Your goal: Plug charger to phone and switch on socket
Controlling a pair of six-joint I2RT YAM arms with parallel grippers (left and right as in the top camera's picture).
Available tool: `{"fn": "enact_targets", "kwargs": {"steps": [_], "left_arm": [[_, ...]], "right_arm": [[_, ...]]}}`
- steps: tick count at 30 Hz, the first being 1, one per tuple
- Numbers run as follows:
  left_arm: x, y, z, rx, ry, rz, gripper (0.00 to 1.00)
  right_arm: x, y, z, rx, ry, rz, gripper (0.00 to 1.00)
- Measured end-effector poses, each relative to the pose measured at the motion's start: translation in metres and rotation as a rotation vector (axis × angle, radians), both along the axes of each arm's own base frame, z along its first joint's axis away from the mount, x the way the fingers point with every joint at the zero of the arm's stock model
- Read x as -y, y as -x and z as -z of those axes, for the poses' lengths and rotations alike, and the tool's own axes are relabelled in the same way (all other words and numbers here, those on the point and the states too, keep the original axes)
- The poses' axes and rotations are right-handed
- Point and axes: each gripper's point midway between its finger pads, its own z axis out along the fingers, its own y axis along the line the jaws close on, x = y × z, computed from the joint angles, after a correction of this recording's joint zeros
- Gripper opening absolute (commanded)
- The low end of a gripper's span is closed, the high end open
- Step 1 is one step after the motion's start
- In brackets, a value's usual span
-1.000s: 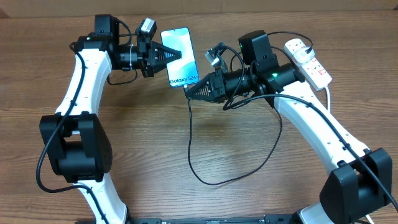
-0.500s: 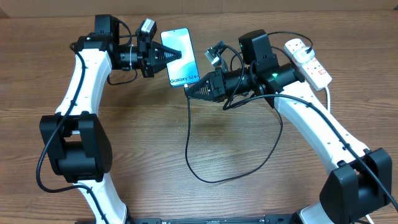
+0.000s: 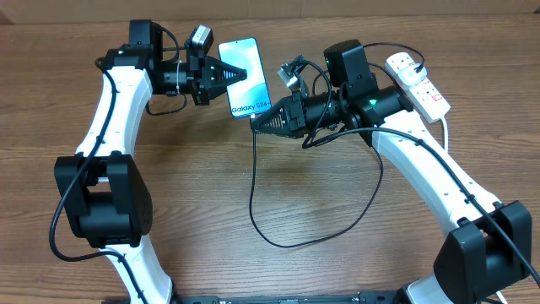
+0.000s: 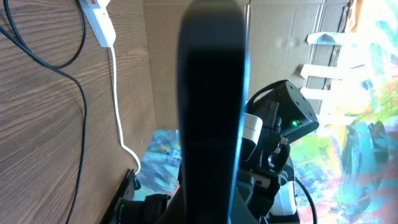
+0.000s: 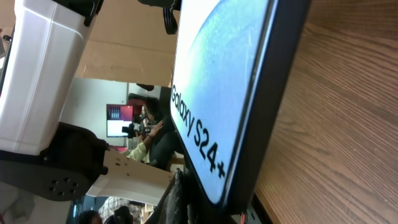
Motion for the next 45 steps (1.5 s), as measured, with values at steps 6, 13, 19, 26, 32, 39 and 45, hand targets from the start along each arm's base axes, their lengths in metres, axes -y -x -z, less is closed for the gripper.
{"fn": "enact_targets", "kwargs": {"steps": [6,13,19,26,32,39,45], "left_arm": [[0.003,0.001,0.0,0.022,-0.001,0.007,0.04],[0.004,0.002,0.0,0.026,-0.001,0.01,0.04],[0.004,0.002,0.0,0.022,-0.001,0.01,0.04],[0.004,0.002,0.0,0.021,-0.001,0.01,0.04],[0.008,0.004,0.0,0.022,-0.001,0.02,0.04],[0.011,0.005,0.0,0.022,-0.001,0.028,0.04],[0.011,0.005,0.0,0.021,0.0,0.029,0.04]], "right_arm": [[0.006,-0.003,0.001,-0.019,0.004,0.014,0.04],[0.015,-0.007,0.0,-0.033,-0.004,0.029,0.04],[0.015,-0.008,0.001,-0.033,-0.002,0.032,0.04],[0.015,-0.009,0.0,-0.027,-0.005,0.032,0.04],[0.015,-0.008,0.0,-0.026,-0.007,0.03,0.04],[0.015,-0.007,0.0,-0.031,-0.011,0.025,0.04],[0.014,-0.008,0.0,-0.019,-0.021,0.02,0.04]]}}
